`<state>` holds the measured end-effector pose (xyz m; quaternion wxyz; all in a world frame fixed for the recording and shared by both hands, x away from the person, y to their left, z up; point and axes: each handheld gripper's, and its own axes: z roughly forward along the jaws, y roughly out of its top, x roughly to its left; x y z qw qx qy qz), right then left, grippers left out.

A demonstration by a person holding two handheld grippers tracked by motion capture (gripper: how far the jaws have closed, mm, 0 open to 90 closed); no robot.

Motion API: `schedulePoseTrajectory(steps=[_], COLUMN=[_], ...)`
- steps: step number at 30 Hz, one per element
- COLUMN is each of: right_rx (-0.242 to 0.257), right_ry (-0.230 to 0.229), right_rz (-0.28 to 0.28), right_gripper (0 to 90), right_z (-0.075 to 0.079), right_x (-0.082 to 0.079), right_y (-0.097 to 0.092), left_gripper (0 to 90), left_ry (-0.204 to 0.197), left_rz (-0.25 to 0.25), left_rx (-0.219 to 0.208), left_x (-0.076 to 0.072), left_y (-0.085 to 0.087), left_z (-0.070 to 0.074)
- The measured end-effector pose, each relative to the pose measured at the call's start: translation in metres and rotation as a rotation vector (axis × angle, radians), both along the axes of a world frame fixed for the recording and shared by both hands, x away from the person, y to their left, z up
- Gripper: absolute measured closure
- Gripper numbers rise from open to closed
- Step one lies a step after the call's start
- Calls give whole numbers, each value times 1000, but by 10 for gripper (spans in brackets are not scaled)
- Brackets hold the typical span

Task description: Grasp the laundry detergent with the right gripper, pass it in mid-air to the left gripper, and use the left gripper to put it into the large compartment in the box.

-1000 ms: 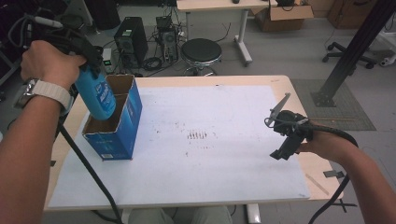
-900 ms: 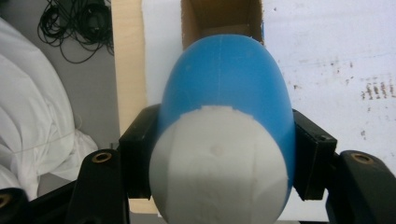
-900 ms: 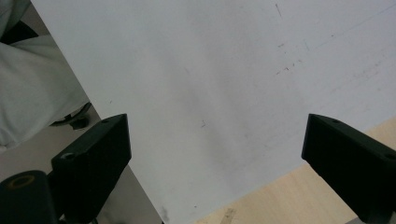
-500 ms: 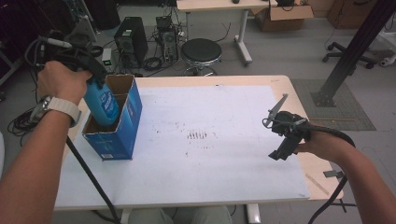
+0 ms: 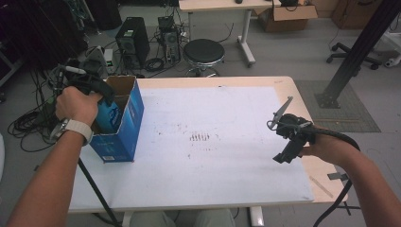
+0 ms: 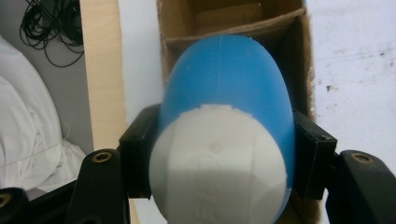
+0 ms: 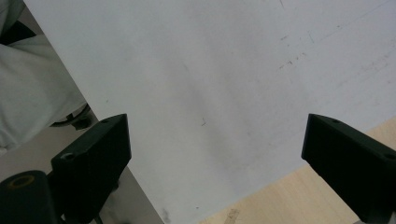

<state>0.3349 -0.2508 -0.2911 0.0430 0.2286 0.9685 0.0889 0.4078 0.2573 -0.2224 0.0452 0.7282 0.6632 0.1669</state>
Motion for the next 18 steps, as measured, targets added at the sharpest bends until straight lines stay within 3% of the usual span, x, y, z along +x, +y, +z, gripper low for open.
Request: schedulePoseTrajectory(steps=[7, 18], right_rx=[0, -7], right_ry=[8, 13], right_rz=[0, -5], right_gripper=[79, 80], right_z=[-3, -5], right_x=[2, 2], right_y=[2, 2], left_gripper=[386, 385], left_ry=[10, 48], left_rz=[-12, -27], left_rx=[-9, -9], left_x=[4, 6], left_y=[0, -1], left_z=[-27, -53])
